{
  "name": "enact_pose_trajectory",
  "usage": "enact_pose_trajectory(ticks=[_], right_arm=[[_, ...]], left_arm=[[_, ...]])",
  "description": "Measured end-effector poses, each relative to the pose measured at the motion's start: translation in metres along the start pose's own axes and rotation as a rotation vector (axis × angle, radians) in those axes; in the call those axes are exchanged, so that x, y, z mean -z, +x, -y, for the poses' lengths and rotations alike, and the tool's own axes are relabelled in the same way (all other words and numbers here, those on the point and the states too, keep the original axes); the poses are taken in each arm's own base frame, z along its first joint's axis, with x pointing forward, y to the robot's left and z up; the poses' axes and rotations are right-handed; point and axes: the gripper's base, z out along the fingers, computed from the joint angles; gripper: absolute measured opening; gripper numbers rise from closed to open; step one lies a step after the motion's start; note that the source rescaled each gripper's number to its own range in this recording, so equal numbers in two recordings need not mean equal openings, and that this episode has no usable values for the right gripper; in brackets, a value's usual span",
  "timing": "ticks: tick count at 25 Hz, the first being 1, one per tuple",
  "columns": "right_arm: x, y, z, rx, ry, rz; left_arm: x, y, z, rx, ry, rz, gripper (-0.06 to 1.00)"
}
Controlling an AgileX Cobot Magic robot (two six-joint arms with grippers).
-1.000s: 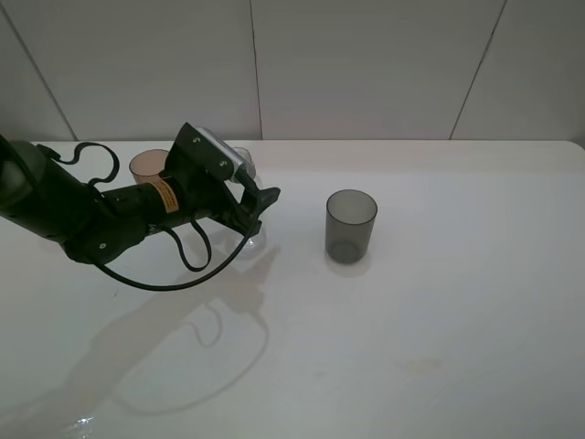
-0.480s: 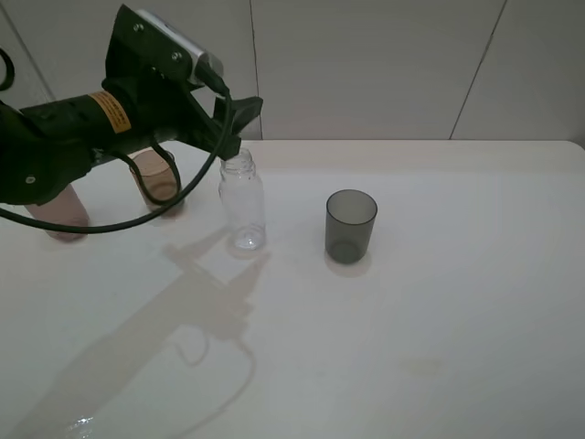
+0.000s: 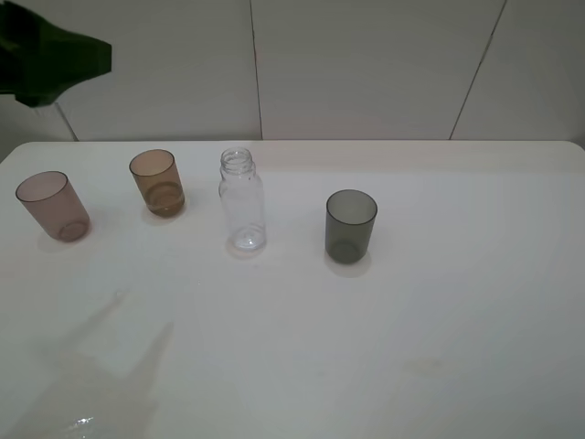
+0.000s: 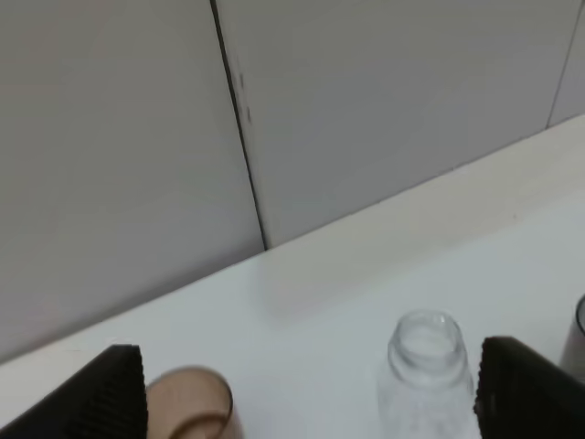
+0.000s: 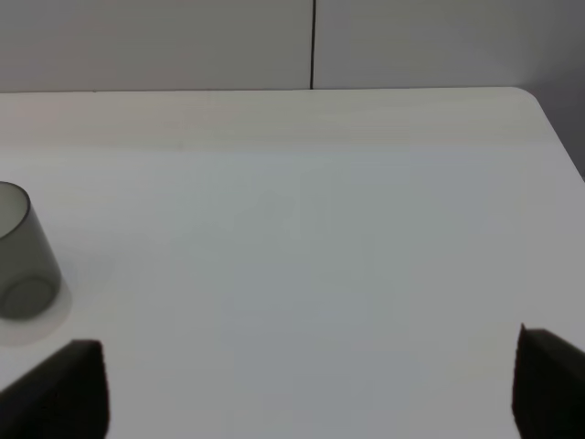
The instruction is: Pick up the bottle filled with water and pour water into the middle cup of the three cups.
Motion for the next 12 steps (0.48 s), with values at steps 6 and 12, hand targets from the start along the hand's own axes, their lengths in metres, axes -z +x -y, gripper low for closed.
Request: enact_pose_trajectory(ticks=[6, 12], right_arm=[[0.000, 0.000, 0.000, -0.003, -0.005, 0.000], [0.000, 0.000, 0.000, -0.003, -0.005, 0.000]], left_arm=[[0.080, 0.016, -0.008, 0.100, -0.080, -0.118, 0.72], [0.137, 0.046, -0.022, 0.248, -0.270, -0.231, 0.72]])
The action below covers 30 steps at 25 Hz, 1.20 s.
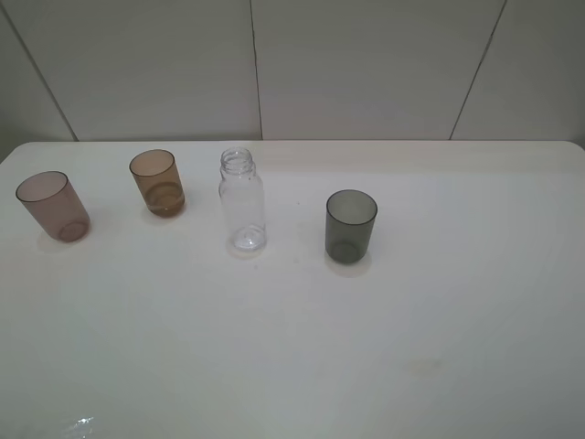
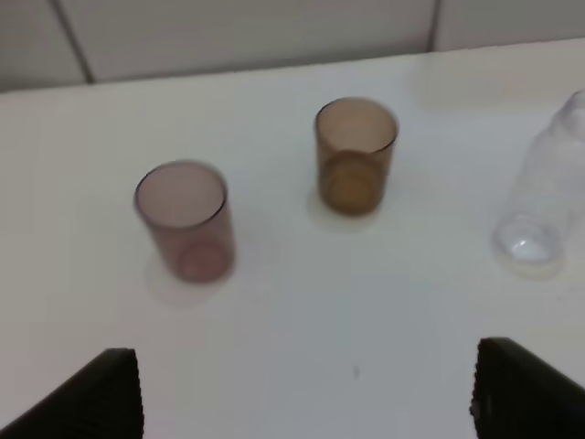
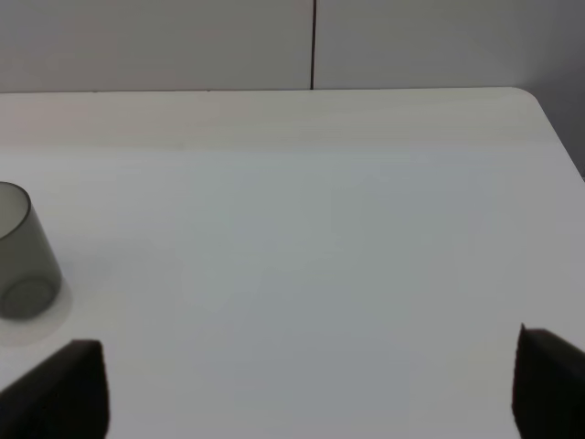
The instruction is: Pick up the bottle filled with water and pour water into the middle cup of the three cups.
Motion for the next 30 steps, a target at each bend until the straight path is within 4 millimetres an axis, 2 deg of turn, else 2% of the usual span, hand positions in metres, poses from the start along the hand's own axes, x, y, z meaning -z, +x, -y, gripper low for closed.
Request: enact_pose_trajectory(ticks=[4, 7, 11, 13, 21, 30], right_arm=[[0.000, 0.000, 0.000, 0.000, 0.000, 0.000], [0.000, 0.000, 0.000, 0.000, 0.000, 0.000], [0.000, 0.000, 0.000, 0.000, 0.000, 0.000], [0.000, 0.000, 0.000, 0.003, 0.005, 0.000], [0.000, 0.000, 0.000, 0.000, 0.000, 0.000], [0.000, 0.000, 0.000, 0.000, 0.000, 0.000]], left_arm=[[0.023, 0.018, -0.014, 0.023, -0.042, 0.017, 0.72], [0.031, 0.035, -0.020, 0.041, -0.042, 0.049, 0.72], [0.031, 0.060, -0.025, 0.054, -0.039, 0.073, 0.72], [0.023, 0.069, -0.025, 0.045, -0.045, 0.049, 0.72], [0.019, 0.073, -0.018, 0.043, 0.022, 0.022, 0.72], [0.015, 0.076, 0.004, -0.128, 0.249, 0.036, 0.72]])
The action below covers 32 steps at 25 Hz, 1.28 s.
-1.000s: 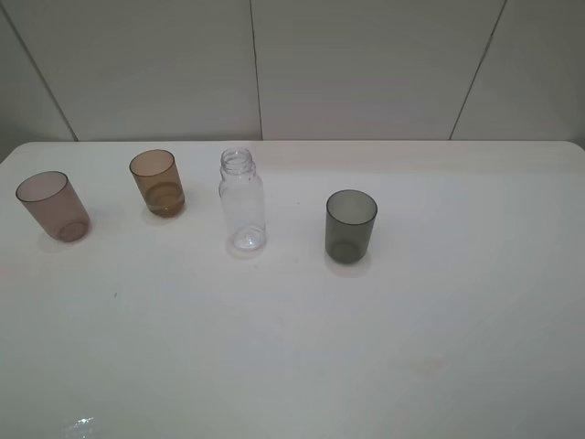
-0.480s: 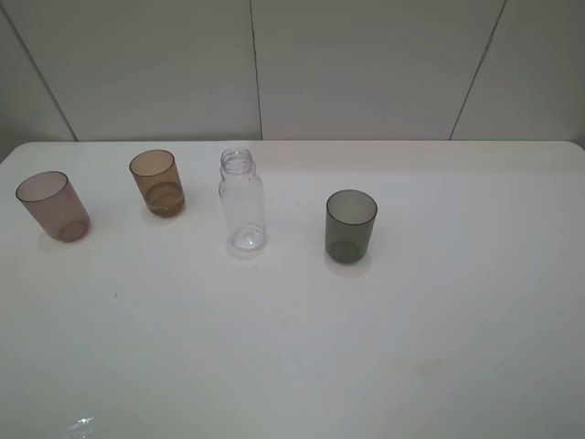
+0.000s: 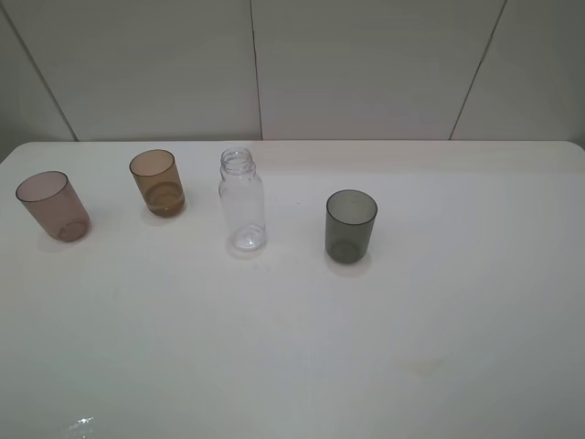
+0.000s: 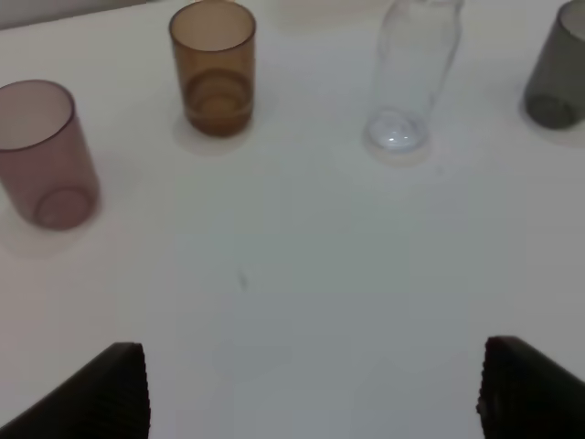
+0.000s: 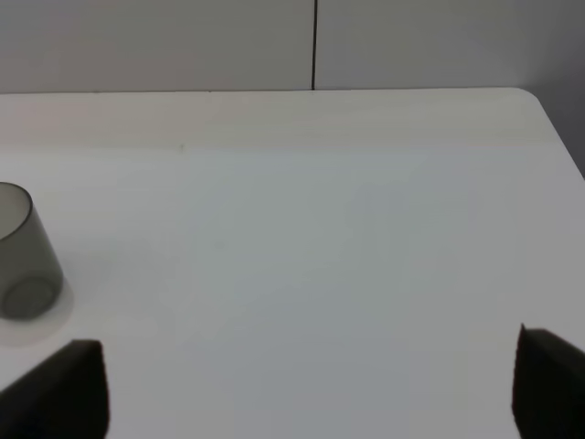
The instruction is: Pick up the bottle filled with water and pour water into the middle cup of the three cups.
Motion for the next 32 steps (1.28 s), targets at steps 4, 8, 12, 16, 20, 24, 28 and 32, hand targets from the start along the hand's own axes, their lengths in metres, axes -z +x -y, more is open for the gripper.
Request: enact_pose_trajectory(ticks=[4, 8, 12, 16, 20, 24, 28, 32], right_arm=[[0.0000, 0.0000, 0.0000, 0.000, 0.000, 0.000], [0.0000, 0.0000, 0.0000, 0.000, 0.000, 0.000], [0.0000, 0.0000, 0.0000, 0.000, 0.000, 0.000], [0.0000, 0.0000, 0.0000, 0.000, 0.000, 0.000], [0.0000, 0.0000, 0.0000, 0.000, 0.000, 0.000], [0.0000, 0.0000, 0.0000, 0.000, 0.000, 0.000], [0.0000, 0.0000, 0.0000, 0.000, 0.000, 0.000], [0.0000, 0.0000, 0.0000, 0.000, 0.000, 0.000]], left_arm=[[-0.0002, 0.0000, 0.0023, -0.035, 0.026, 0.001, 0.72], [-0.0002, 0.0000, 0.0025, -0.037, 0.028, 0.001, 0.72], [-0.0001, 0.0001, 0.0036, -0.026, 0.020, 0.001, 0.72], [-0.0002, 0.0001, 0.0050, 0.028, -0.073, 0.004, 0.72], [-0.0006, -0.0001, 0.0068, 0.112, -0.222, 0.008, 0.72], [-0.0012, -0.0003, 0.0079, 0.178, -0.348, 0.013, 0.72], [-0.0016, -0.0002, 0.0081, 0.197, -0.385, 0.013, 0.72], [-0.0016, -0.0003, 0.0081, 0.198, -0.388, 0.014, 0.72]])
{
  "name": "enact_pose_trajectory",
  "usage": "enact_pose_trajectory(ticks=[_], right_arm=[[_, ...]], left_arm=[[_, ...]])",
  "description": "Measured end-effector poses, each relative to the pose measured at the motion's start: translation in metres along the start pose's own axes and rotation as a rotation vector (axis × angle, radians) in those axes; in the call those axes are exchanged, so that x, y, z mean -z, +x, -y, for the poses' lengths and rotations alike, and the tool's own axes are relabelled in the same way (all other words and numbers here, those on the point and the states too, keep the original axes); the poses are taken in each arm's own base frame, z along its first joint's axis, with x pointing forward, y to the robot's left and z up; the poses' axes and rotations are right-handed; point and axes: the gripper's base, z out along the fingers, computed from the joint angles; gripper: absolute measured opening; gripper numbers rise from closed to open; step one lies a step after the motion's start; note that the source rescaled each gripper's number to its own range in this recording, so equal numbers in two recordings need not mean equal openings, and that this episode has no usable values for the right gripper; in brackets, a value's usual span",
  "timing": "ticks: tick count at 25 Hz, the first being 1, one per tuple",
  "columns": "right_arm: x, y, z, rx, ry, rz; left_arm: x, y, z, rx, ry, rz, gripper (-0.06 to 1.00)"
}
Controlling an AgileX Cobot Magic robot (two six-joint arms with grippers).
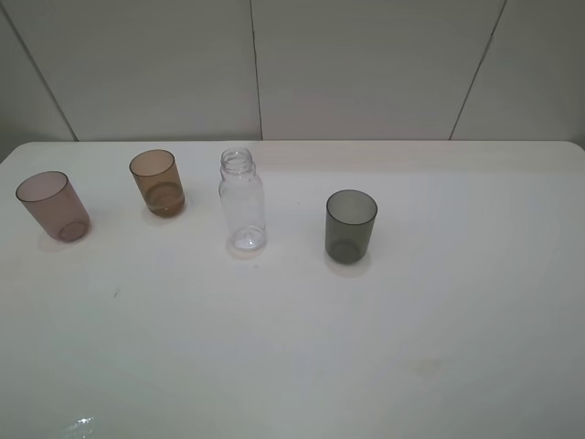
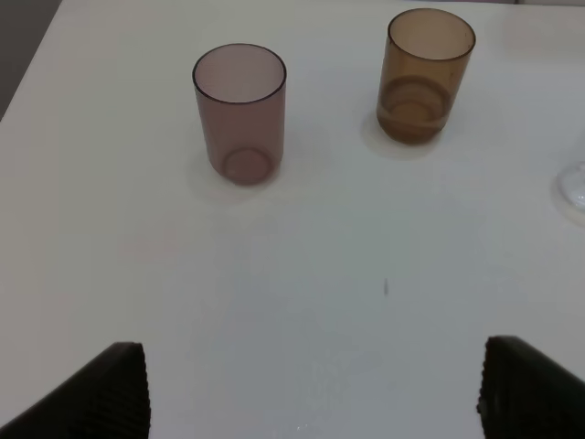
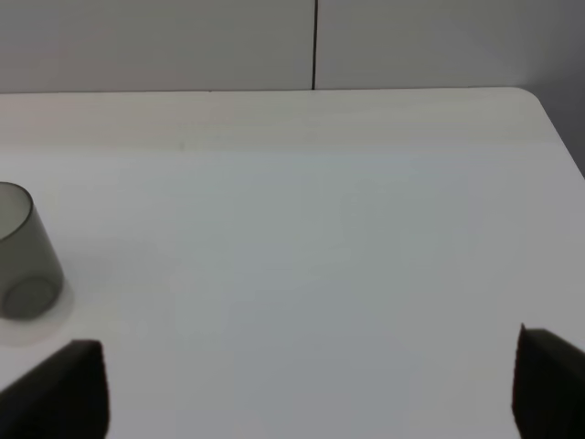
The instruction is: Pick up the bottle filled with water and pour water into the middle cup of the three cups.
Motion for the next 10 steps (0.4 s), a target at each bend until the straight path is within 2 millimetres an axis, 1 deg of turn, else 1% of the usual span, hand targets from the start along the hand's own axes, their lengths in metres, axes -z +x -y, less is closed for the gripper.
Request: enact_pose_trajectory(ticks=[10], right_arm=[[0.0000, 0.0000, 0.0000, 0.000, 0.000, 0.000]], left_arm=[[0.0000, 0.0000, 0.0000, 0.000, 0.000, 0.000, 0.72]])
